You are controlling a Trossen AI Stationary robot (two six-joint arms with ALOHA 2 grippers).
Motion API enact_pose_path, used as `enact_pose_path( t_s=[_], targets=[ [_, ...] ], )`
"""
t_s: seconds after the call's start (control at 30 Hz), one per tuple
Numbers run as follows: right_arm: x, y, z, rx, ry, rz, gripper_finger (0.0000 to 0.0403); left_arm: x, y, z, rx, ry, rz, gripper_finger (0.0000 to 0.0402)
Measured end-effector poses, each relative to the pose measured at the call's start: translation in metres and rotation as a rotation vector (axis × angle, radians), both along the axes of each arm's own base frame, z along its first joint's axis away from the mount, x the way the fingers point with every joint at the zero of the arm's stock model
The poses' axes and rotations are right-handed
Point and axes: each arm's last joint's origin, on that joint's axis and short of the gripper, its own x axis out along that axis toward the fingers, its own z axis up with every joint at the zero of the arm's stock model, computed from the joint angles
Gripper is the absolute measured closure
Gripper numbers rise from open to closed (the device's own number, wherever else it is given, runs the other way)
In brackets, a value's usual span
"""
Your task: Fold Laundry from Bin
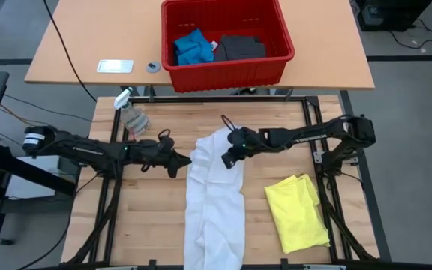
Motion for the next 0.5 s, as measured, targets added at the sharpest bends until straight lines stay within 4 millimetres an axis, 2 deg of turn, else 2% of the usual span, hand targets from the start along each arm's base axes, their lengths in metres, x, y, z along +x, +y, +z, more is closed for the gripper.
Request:
enact_pose_path(
  t_s=[0.17, 0.27, 0.37, 0.5],
  targets=[
    [0.001, -0.025, -0.013, -0.024, 0.037, -0.063, 0.0399, 0.007, 0.006, -0.018, 0.005, 0.097, 0.039, 0.0292],
    [0.002, -0.033, -0.030, -0.023, 0.116, -0.072, 0.0399, 0.012, 0.010, -0.028, 0.002, 0.140, 0.055, 0.0292],
    [0.000, -0.040, -0.048, -0.025, 0.204, -0.082, 0.0400, 0.015, 0.011, -0.038, -0.022, 0.178, 0.063, 0.0292],
    [-0.005, -0.042, -0.056, -0.042, 0.290, -0.099, 0.0400, 0.018, 0.007, -0.049, -0.067, 0.222, 0.064, 0.0292]
  ],
)
